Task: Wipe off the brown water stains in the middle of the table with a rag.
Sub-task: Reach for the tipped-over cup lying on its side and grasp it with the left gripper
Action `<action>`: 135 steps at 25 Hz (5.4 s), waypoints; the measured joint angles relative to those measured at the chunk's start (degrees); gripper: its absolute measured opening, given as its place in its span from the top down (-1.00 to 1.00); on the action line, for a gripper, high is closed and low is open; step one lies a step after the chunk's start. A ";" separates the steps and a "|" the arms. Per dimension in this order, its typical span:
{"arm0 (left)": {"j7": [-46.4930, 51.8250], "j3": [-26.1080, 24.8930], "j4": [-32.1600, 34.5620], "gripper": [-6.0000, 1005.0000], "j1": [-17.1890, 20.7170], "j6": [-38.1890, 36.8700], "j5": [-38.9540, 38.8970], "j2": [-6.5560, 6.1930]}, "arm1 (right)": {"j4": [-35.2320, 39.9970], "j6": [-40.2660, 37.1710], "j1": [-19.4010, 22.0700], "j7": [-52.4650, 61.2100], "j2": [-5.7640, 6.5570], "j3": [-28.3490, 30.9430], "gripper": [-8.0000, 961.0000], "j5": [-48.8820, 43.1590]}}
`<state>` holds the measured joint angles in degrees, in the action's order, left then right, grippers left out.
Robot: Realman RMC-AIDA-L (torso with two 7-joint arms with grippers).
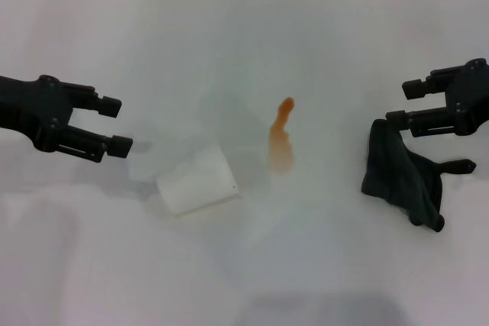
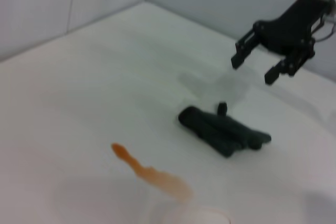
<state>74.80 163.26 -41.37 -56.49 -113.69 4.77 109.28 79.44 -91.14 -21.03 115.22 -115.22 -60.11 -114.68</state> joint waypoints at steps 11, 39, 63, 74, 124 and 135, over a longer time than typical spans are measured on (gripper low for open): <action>0.22 0.04 0.11 -0.68 -7.35 3.43 9.25 0.77 | -0.38 0.00 0.11 0.00 0.00 -0.09 -0.34 0.17; 0.90 0.04 2.17 -0.63 -12.48 14.18 19.19 7.89 | -0.44 0.09 0.35 0.00 -0.09 -0.51 -0.34 0.25; 1.06 -0.05 4.76 -0.60 -13.76 19.45 19.49 9.25 | -0.39 0.09 0.73 0.00 -0.09 -0.70 -0.34 0.75; 1.47 -0.04 7.22 -0.58 -13.97 21.04 18.92 9.37 | -0.26 0.09 0.73 -0.12 -0.09 -0.32 -0.34 0.79; 2.79 -0.04 10.52 -0.50 -12.59 24.08 19.78 9.63 | -0.43 0.45 1.05 -0.26 -0.09 -0.24 -0.35 0.78; 2.80 -0.04 11.29 -0.49 -12.68 24.10 20.11 9.72 | -0.23 0.45 1.43 -0.25 -0.09 -0.41 -0.35 0.77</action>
<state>77.61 163.21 -30.08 -69.17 -89.59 24.88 119.00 79.21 -90.70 -19.60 114.97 -115.31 -60.52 -113.91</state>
